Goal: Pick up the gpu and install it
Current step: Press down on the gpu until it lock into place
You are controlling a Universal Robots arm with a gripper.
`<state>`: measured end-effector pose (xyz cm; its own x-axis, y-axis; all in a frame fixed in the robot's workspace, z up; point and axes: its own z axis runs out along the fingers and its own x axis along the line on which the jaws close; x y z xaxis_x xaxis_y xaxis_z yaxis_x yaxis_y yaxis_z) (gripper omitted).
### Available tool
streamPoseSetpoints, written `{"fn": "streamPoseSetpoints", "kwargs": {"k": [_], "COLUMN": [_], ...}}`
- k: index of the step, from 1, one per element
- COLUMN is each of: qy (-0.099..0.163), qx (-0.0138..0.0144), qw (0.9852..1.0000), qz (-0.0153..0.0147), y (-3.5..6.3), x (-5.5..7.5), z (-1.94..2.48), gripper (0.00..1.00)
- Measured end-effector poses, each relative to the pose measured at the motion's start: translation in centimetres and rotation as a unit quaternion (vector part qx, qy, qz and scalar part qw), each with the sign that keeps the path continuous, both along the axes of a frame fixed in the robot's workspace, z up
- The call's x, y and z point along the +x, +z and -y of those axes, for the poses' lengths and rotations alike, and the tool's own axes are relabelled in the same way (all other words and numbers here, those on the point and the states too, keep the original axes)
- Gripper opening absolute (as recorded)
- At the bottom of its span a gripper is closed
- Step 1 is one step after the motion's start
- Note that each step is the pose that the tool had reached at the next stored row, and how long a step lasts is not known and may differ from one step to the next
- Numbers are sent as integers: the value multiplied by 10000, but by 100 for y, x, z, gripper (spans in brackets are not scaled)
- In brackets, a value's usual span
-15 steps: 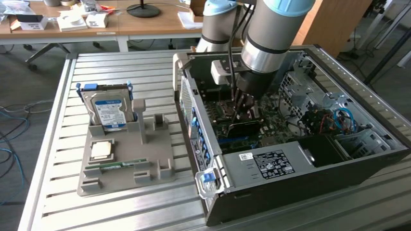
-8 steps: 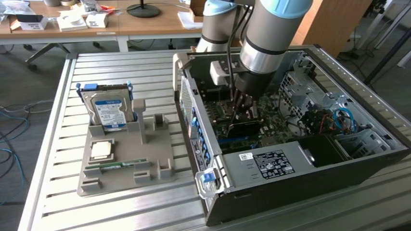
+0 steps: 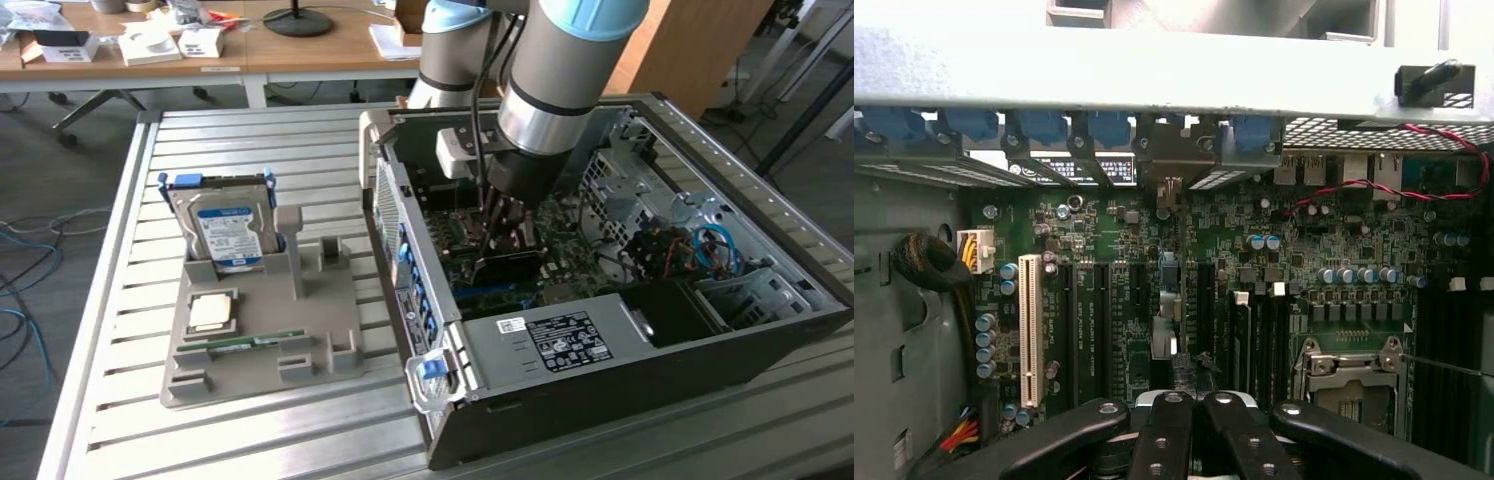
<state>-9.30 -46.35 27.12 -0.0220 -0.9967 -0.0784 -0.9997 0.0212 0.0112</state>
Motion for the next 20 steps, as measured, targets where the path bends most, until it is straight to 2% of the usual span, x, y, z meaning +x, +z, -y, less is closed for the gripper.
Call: {"fn": "streamPoseSetpoints", "kwargs": {"k": [20], "qy": [0], "qx": [0], "qw": [10000], "qz": [0], "y": [-24], "x": [0], "z": [0], "gripper": [11]}}
